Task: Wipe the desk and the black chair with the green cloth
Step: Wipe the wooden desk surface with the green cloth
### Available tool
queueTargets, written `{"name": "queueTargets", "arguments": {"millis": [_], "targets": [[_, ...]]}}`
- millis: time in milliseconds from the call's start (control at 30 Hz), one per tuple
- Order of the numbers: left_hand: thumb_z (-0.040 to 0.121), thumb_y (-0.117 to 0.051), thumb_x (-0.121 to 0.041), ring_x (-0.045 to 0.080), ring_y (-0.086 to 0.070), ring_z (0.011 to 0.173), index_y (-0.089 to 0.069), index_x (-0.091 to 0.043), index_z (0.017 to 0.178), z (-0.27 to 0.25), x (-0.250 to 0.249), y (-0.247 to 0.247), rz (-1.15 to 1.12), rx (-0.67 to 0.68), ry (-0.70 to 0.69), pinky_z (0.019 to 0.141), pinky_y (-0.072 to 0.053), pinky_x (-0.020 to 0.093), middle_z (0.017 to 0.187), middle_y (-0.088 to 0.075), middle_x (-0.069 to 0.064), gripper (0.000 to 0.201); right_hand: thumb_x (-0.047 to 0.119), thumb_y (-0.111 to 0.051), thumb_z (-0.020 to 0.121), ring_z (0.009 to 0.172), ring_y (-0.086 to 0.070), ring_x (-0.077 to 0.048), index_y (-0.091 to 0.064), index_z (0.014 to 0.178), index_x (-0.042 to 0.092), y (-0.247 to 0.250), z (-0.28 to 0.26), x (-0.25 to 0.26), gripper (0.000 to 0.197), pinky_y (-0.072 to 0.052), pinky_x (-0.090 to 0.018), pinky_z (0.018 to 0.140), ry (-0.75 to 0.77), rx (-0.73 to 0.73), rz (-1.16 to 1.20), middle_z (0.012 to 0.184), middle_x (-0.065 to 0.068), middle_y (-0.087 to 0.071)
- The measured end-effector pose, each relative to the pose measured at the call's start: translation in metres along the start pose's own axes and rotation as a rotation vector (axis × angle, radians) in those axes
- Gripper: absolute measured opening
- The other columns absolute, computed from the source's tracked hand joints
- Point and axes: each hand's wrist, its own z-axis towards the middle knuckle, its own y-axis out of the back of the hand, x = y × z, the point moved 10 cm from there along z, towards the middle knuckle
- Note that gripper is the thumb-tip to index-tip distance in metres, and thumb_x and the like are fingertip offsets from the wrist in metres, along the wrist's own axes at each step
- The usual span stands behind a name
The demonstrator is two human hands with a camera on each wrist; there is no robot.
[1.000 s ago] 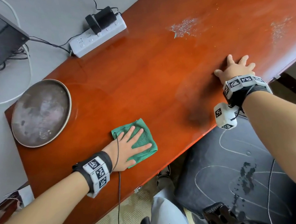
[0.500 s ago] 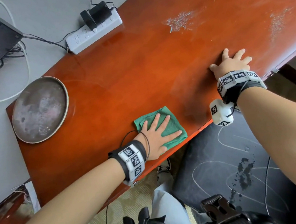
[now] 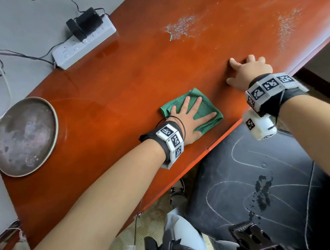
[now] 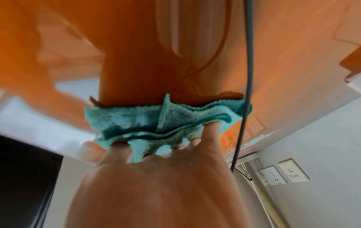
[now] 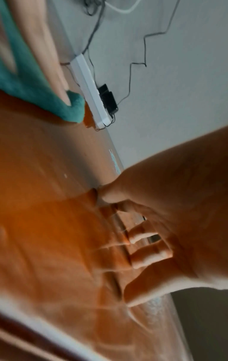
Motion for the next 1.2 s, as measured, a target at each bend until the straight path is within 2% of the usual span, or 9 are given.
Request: {"name": "queueTargets", "arguments": {"millis": [67, 200, 367, 467, 567, 733, 867, 1067, 1200], "targets": [[0.097, -0.034, -0.045, 0.037, 0.019, 0.142, 0.015, -0.049, 0.143, 0.013, 0.002, 0.012, -0.036, -0.015, 0.028, 0.111, -0.012, 0.063, 0.154, 0.029, 0.004, 0.067, 0.051, -0.040, 0.096, 0.132, -0.026, -0.035, -0.012, 0.149, 0.041, 0.003, 0.001, -0.003, 0.061, -0.037, -0.043, 0.097, 0.039, 0.038, -0.068, 0.148, -0.011, -0.024], [0.098, -0.035, -0.045, 0.037, 0.018, 0.142, 0.013, -0.049, 0.144, 0.037, 0.005, 0.037, -0.098, -0.062, 0.097, 0.111, -0.014, 0.062, 0.155, 0.027, 0.004, 0.067, 0.049, -0.037, 0.096, 0.135, -0.019, -0.032, -0.009, 0.149, 0.042, 0.003, 0.001, -0.001, 0.060, -0.038, -0.044, 0.099, 0.093, 0.106, -0.119, 0.149, -0.008, -0.021], [0.098, -0.035, -0.043, 0.037, 0.017, 0.142, 0.011, -0.049, 0.145, 0.047, 0.006, 0.049, -0.129, -0.085, 0.094, 0.111, -0.012, 0.061, 0.155, 0.026, 0.005, 0.066, 0.037, -0.032, 0.100, 0.143, -0.003, -0.026, -0.005, 0.147, 0.047, -0.005, 0.002, -0.018, 0.055, -0.028, -0.048, 0.109, 0.141, 0.159, -0.093, 0.158, 0.001, 0.000], [0.098, -0.033, -0.043, 0.036, 0.018, 0.143, 0.013, -0.049, 0.144, 0.038, 0.013, 0.041, -0.093, -0.079, 0.059, 0.113, -0.010, 0.060, 0.155, 0.026, 0.006, 0.066, 0.031, -0.029, 0.101, 0.144, -0.003, -0.025, -0.008, 0.146, 0.050, -0.006, 0.003, -0.022, 0.053, -0.025, -0.048, 0.110, 0.156, 0.171, -0.070, 0.159, 0.004, 0.003], [0.098, -0.031, -0.044, 0.038, 0.016, 0.143, 0.018, -0.047, 0.143, 0.018, 0.024, 0.023, 0.006, -0.059, 0.034, 0.113, -0.015, 0.058, 0.155, 0.027, 0.008, 0.066, 0.031, -0.030, 0.101, 0.144, -0.006, -0.024, -0.012, 0.145, 0.050, -0.002, 0.004, -0.022, 0.051, -0.027, -0.046, 0.108, 0.177, 0.142, -0.066, 0.158, 0.003, -0.001], [0.099, -0.026, -0.046, 0.042, 0.018, 0.141, 0.032, -0.043, 0.136, -0.031, 0.017, -0.026, 0.197, -0.003, -0.063, 0.112, -0.018, 0.057, 0.152, 0.030, 0.013, 0.069, 0.038, -0.044, 0.098, 0.142, -0.010, -0.024, -0.009, 0.145, 0.051, -0.004, 0.001, -0.024, 0.061, -0.037, -0.046, 0.102, 0.218, 0.097, -0.128, 0.158, 0.003, -0.001], [0.100, -0.026, -0.046, 0.044, 0.021, 0.139, 0.037, -0.041, 0.130, -0.057, -0.005, -0.051, 0.246, 0.030, -0.110, 0.111, -0.012, 0.059, 0.151, 0.032, 0.016, 0.070, 0.039, -0.049, 0.095, 0.141, -0.011, -0.024, -0.009, 0.145, 0.051, -0.003, 0.001, -0.023, 0.065, -0.037, -0.046, 0.102, 0.234, 0.076, -0.140, 0.158, 0.003, -0.003], [0.100, -0.026, -0.044, 0.045, 0.020, 0.139, 0.038, -0.040, 0.130, -0.055, -0.024, -0.052, 0.237, 0.031, -0.086, 0.110, -0.016, 0.059, 0.150, 0.033, 0.016, 0.071, 0.039, -0.049, 0.096, 0.140, -0.012, -0.024, -0.008, 0.145, 0.052, -0.004, 0.001, -0.022, 0.066, -0.039, -0.045, 0.098, 0.240, 0.066, -0.146, 0.158, 0.004, -0.002], [0.100, -0.028, -0.042, 0.044, 0.019, 0.140, 0.029, -0.042, 0.140, -0.040, -0.037, -0.038, 0.204, 0.015, -0.073, 0.110, -0.019, 0.060, 0.152, 0.031, 0.014, 0.070, 0.040, -0.050, 0.095, 0.141, -0.012, -0.025, -0.009, 0.146, 0.050, -0.002, 0.001, -0.023, 0.066, -0.037, -0.045, 0.100, 0.246, 0.062, -0.141, 0.158, 0.002, -0.004]]}}
